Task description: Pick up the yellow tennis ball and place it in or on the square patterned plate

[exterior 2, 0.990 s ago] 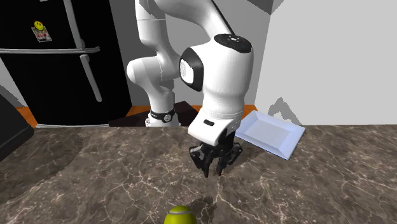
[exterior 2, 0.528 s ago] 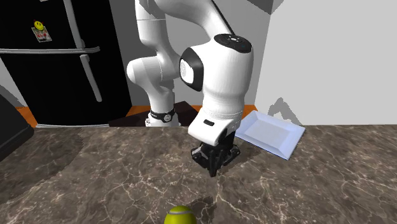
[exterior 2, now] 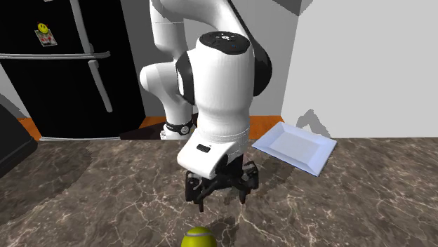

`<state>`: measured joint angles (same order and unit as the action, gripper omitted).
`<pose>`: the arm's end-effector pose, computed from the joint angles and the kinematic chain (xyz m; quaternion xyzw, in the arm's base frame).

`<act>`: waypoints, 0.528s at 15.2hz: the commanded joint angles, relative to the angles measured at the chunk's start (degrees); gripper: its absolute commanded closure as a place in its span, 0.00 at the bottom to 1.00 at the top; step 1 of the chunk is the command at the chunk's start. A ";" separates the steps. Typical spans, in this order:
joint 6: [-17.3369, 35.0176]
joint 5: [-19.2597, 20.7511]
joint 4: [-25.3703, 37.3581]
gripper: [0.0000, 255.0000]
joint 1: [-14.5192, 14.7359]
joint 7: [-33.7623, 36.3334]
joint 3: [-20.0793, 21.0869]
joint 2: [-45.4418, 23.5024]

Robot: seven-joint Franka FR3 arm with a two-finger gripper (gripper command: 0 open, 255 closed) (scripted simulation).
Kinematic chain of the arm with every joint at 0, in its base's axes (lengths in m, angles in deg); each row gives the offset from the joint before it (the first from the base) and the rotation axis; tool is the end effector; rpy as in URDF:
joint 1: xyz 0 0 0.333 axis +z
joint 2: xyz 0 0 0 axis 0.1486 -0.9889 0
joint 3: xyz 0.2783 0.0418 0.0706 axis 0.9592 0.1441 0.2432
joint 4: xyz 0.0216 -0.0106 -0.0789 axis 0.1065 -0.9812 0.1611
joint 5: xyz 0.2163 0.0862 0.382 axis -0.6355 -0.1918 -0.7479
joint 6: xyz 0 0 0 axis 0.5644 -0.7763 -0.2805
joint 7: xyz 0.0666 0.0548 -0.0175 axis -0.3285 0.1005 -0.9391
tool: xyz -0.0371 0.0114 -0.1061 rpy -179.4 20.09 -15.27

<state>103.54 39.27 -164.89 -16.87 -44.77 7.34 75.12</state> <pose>0.5517 -0.1027 0.2845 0.9867 -0.1628 -0.0023 0.0016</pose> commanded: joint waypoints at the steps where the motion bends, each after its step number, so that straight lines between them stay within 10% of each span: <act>1: -0.18 -1.65 2.32 0.00 -1.34 -4.24 -1.25 -1.31; 8: -1.39 -6.73 10.58 0.00 -5.11 -14.59 -3.70 -7.02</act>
<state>101.75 32.92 -154.48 -21.74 -58.63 3.73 68.62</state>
